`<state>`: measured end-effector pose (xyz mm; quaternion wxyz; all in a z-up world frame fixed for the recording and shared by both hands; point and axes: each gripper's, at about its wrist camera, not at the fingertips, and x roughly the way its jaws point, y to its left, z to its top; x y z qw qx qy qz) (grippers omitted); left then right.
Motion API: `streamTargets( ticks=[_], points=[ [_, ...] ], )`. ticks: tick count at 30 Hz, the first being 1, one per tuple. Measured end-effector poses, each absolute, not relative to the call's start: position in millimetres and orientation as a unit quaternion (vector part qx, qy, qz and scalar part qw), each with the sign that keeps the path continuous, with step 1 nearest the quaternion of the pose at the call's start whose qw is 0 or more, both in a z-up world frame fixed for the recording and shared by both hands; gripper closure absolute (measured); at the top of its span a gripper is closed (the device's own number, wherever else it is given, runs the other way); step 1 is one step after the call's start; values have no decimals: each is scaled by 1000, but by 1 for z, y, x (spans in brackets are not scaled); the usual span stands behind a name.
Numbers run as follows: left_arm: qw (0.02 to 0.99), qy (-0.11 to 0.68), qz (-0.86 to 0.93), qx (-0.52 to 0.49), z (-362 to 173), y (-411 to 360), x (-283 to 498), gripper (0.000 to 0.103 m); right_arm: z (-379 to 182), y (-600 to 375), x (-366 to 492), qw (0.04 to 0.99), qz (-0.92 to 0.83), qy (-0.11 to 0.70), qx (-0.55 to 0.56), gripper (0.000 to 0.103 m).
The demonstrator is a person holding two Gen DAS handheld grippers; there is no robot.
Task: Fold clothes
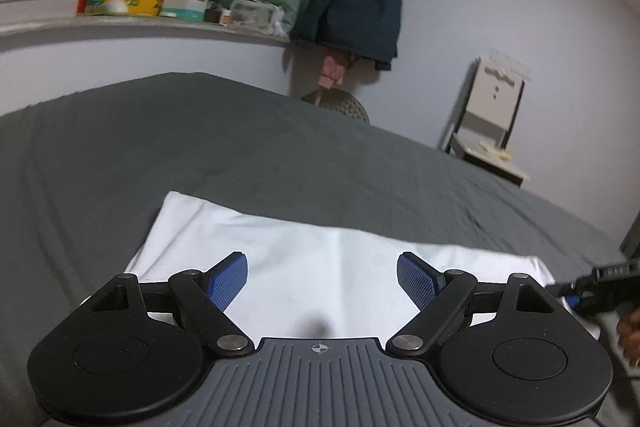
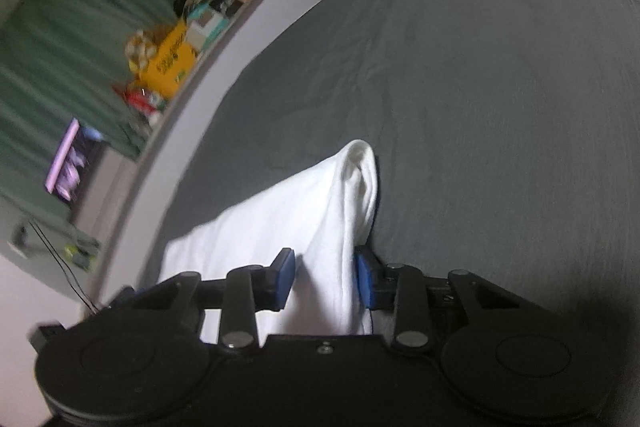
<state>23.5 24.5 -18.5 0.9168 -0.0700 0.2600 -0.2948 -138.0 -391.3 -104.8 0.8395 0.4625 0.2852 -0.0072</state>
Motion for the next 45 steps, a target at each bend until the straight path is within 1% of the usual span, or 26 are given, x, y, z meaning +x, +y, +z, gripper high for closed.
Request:
streamTargets(
  ticks=[1, 5, 8, 10, 11, 16, 17, 18, 24, 31, 34, 39, 45],
  points=[
    [917, 261, -292, -77, -20, 26, 25, 18, -105, -392, -138, 836, -10, 284, 469, 70],
    [916, 264, -289, -88, -25, 28, 30, 18, -98, -383, -133, 855, -10, 293, 427, 66],
    [914, 265, -296, -79, -27, 23, 32, 18, -96, -384, -131, 854, -12, 302, 423, 66],
    [913, 268, -299, -70, -29, 17, 33, 18, -94, -386, -129, 851, -16, 311, 424, 70],
    [913, 268, -299, -67, -29, 16, 32, 18, -93, -387, -129, 849, -20, 317, 422, 75],
    [913, 276, -292, -71, -32, 12, 29, 18, -85, -378, -123, 853, -35, 338, 395, 83],
    [914, 276, -289, -73, -33, 13, 29, 18, -84, -375, -122, 856, -38, 339, 388, 86],
    [914, 276, -287, -74, -33, 15, 29, 18, -83, -375, -123, 853, -38, 337, 396, 92],
    [918, 277, -269, -86, -37, 21, 30, 18, -58, -366, -123, 865, -40, 323, 383, 94],
    [923, 270, -256, -101, -35, 30, 34, 18, -4, -341, -107, 869, -13, 322, 375, 94],
    [926, 267, -242, -114, -34, 36, 34, 18, 23, -324, -91, 873, 7, 321, 367, 96],
    [929, 267, -212, -145, -36, 47, 40, 18, 58, -282, -56, 876, 43, 325, 353, 97],
    [934, 255, -169, -186, -40, 65, 46, 18, 76, -223, 1, 884, 77, 357, 293, 97]
  ],
)
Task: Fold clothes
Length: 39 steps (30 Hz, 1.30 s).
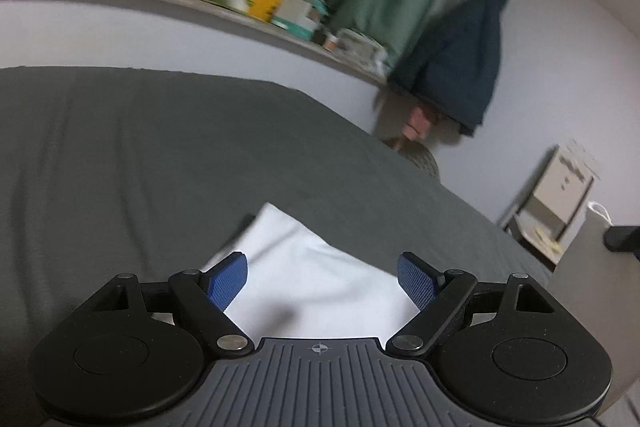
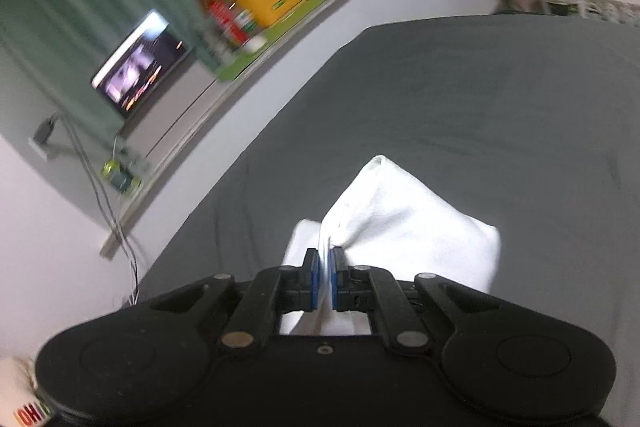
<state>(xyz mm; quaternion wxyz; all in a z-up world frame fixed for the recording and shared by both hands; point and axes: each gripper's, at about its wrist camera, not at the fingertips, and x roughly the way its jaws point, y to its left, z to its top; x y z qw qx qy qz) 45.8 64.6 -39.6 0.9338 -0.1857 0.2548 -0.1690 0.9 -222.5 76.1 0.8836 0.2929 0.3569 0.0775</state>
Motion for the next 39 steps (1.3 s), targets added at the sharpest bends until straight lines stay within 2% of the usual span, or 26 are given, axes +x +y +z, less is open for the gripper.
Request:
streamTargets(
  ticks=[14, 27, 31, 33, 34, 35, 38, 39],
  points=[
    [934, 165, -69, -309, -48, 117, 53, 18, 46, -113, 105, 870, 116, 423, 225, 97],
    [914, 173, -40, -366, -68, 126, 77, 18, -26, -78, 166, 841, 87, 490, 213, 96],
    [906, 179, -29, -382, -74, 128, 83, 18, -32, -94, 159, 828, 104, 470, 286, 79],
    [902, 177, -26, -393, -75, 132, 82, 18, -23, -101, 150, 828, 137, 442, 317, 45],
    [900, 174, -26, -399, -76, 135, 80, 18, -12, -103, 141, 840, 145, 424, 307, 38],
    [898, 172, -26, -405, -77, 138, 78, 18, -1, -105, 132, 851, 153, 406, 296, 33],
    [892, 159, -25, -423, -76, 148, 74, 18, 24, -107, 103, 887, 154, 377, 215, 31],
    [890, 153, -23, -428, -75, 152, 73, 18, 29, -106, 95, 900, 147, 372, 174, 26]
  ],
)
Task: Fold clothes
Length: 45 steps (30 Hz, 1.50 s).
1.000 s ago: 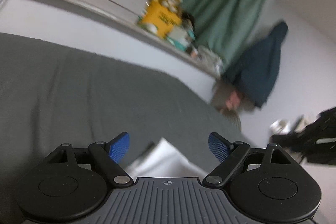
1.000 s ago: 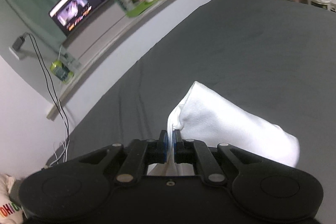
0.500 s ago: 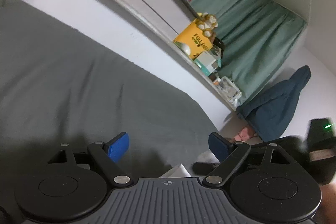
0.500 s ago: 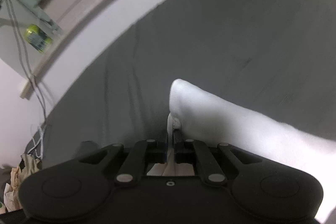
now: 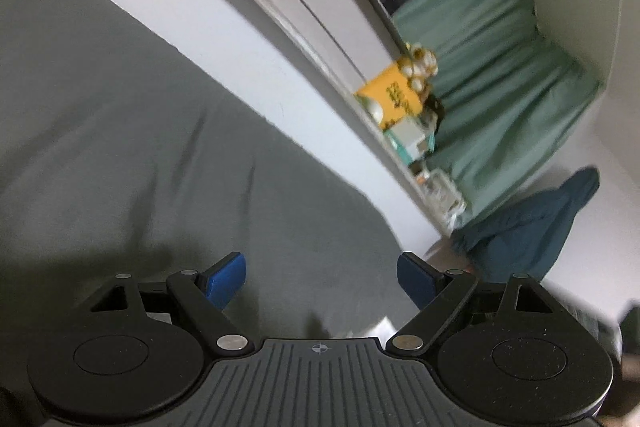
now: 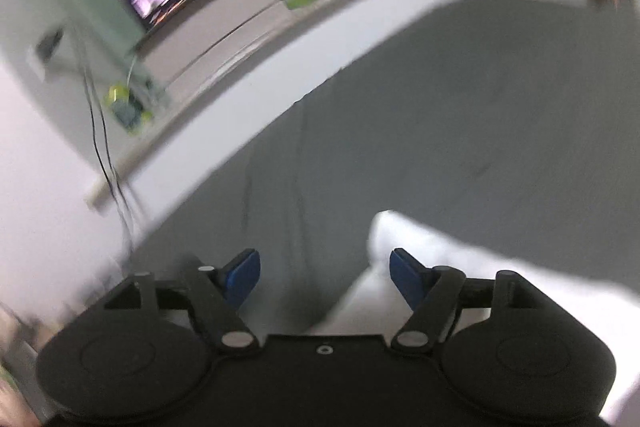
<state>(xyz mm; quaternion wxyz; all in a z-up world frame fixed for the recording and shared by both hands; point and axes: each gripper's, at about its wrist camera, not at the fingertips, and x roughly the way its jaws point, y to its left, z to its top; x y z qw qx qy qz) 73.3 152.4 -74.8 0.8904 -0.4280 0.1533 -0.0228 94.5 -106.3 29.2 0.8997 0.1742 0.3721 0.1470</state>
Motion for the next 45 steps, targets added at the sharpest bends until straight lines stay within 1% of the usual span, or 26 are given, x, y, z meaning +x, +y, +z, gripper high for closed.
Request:
streamTargets(
  ticks=[3, 5, 7, 9, 11, 13, 14, 16, 17, 20, 23, 25, 28, 33, 36, 39, 41, 45],
  points=[
    [890, 149, -24, -431, -71, 161, 74, 18, 33, -93, 76, 925, 117, 361, -1, 14],
    [889, 158, -48, -426, -70, 158, 78, 18, 27, -80, 67, 922, 115, 353, -112, 12],
    [894, 174, -93, -403, -67, 150, 79, 18, 18, -71, 62, 911, 140, 349, -170, 12],
    [900, 186, -147, -366, -60, 137, 84, 18, 11, -60, 63, 898, 174, 351, -202, 8],
    [904, 185, -201, -328, -48, 126, 87, 18, 1, -47, 73, 883, 206, 365, -209, 4],
    [902, 187, -260, -288, -36, 121, 91, 18, -9, -38, 85, 873, 219, 374, -223, 3],
    [898, 193, -295, -263, -31, 119, 94, 18, -16, -36, 92, 872, 225, 374, -222, 0],
    [890, 203, -334, -234, -26, 121, 102, 18, -28, -31, 107, 869, 238, 375, -219, 0],
    [887, 207, -345, -228, -25, 124, 105, 18, -33, -33, 115, 870, 243, 380, -197, 0],
    [856, 228, -365, -286, -34, 141, 122, 18, -40, -44, 130, 880, 245, 388, -120, 0],
    [845, 230, -373, -307, -37, 146, 127, 18, -41, -45, 140, 886, 241, 383, -99, 0],
    [847, 234, -367, -305, -38, 144, 129, 18, -34, -43, 140, 890, 232, 381, -90, 0],
    [855, 253, -351, -287, -45, 133, 126, 18, -20, -47, 128, 902, 217, 363, -83, 0],
    [859, 261, -361, -252, -42, 109, 131, 18, 2, -87, 65, 925, 181, 316, -110, 0],
    [868, 269, -380, -173, -34, 72, 135, 18, -2, -107, 35, 929, 171, 312, -104, 0],
    [864, 307, -374, -139, -41, 55, 140, 18, -11, -118, 18, 932, 154, 314, -94, 0],
    [859, 334, -368, -120, -47, 45, 143, 18, -16, -118, 19, 936, 142, 308, -97, 0],
    [847, 386, -356, -81, -58, 25, 149, 18, -27, -116, 32, 932, 112, 329, -107, 0]
  ],
)
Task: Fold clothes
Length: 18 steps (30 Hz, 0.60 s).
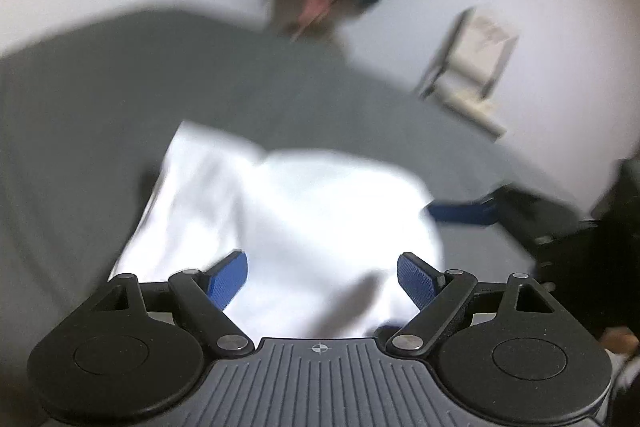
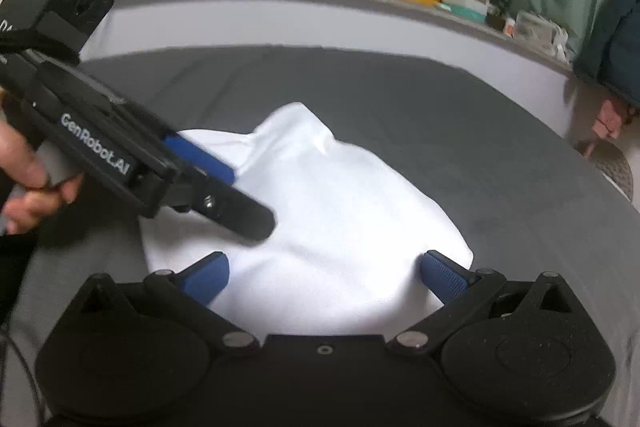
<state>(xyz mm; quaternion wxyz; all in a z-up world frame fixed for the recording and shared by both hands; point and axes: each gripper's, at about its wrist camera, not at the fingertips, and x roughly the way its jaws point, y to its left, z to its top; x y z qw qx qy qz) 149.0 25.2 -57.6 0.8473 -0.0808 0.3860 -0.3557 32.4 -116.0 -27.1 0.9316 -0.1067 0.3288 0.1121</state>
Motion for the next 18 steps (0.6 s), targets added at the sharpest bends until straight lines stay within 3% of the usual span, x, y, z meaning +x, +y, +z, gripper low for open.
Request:
streamTargets(
  ticks=[4, 10, 13, 16, 18],
  points=[
    [844, 403, -345, -75, -59, 23, 149, 18, -28, -127, 41, 929, 114, 342, -85, 0],
    [863, 369, -324, -119, -42, 53, 137, 18, -8, -132, 29, 927, 105, 352, -76, 0],
    [867, 365, -272, -202, -39, 94, 140, 18, -5, -156, 5, 938, 74, 337, 18, 0],
    [841, 410, -224, -273, -53, 134, 149, 16, -14, -189, -15, 925, 58, 334, 169, 0],
    [825, 434, -223, -284, -62, 141, 148, 5, -23, -205, -25, 909, 45, 334, 245, 0]
  ],
)
